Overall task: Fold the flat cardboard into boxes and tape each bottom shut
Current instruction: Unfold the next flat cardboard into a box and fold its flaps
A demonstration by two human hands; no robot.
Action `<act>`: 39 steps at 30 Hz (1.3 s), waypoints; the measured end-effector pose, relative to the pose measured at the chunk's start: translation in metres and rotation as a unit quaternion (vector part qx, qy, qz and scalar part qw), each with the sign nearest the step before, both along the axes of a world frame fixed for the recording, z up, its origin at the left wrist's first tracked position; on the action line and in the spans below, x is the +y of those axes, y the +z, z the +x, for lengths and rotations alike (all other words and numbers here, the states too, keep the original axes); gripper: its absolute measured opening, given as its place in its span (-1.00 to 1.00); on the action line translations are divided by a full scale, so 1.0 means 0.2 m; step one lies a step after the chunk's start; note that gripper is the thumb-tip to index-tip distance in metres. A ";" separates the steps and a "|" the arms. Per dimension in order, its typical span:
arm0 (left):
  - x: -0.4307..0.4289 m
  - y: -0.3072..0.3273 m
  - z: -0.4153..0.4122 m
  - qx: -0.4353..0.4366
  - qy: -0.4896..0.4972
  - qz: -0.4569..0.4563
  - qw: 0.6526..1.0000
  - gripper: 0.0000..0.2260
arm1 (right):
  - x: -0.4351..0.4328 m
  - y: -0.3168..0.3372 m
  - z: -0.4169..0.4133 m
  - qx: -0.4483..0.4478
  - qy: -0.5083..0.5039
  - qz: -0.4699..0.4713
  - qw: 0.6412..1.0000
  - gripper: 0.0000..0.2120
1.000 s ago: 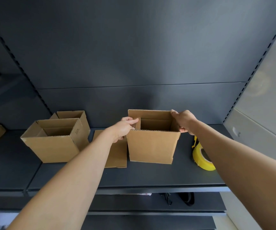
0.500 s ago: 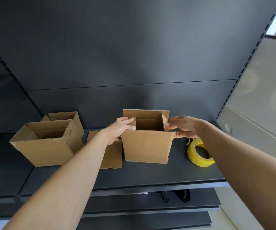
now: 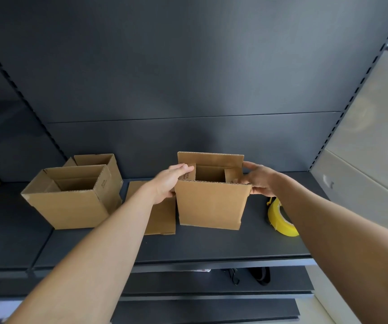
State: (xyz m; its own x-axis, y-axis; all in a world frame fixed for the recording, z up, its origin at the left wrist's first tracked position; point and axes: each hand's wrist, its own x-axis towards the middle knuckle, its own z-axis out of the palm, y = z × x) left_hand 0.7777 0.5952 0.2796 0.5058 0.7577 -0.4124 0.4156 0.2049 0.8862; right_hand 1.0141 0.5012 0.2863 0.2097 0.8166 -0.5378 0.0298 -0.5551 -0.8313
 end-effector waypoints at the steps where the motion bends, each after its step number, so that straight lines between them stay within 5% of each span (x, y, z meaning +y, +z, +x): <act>1: 0.00 0.01 0.00 -0.006 -0.018 -0.003 1.000 -0.53 | 0.00 0.00 0.00 0.000 -0.002 0.000 1.000 -0.38; 3: -0.01 0.02 -0.01 -0.015 -0.057 -0.016 0.998 -0.39 | 0.00 0.01 -0.01 -0.002 -0.006 -0.003 1.000 -0.38; 6: -0.01 0.01 -0.04 -0.026 -0.113 -0.048 0.992 0.08 | 0.00 0.05 0.00 -0.015 -0.015 -0.003 1.000 -0.37; 12: -0.03 0.01 -0.02 -0.021 -0.111 -0.006 0.994 -0.53 | -0.01 0.06 0.03 -0.019 -0.030 0.000 0.999 -0.40; 20: -0.03 0.00 -0.05 -0.033 -0.132 -0.050 0.989 -0.40 | -0.02 0.05 0.07 0.077 -0.050 0.010 0.996 -0.60; 28: -0.05 0.01 -0.04 -0.025 -0.132 -0.022 0.991 -0.61 | -0.04 0.06 -0.01 -0.063 -0.006 -0.005 0.998 -0.44; 39: -0.07 0.01 -0.03 -0.037 -0.121 -0.029 0.992 -0.63 | -0.05 0.05 0.05 0.022 -0.024 0.003 0.999 -0.53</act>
State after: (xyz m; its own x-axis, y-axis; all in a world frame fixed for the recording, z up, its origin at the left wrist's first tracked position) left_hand 0.7707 0.5821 0.2821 0.7001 0.5867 -0.4070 0.3932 0.1591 0.9056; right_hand 1.0238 0.4921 0.2964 0.2248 0.8094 -0.5425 -0.0340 -0.5499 -0.8346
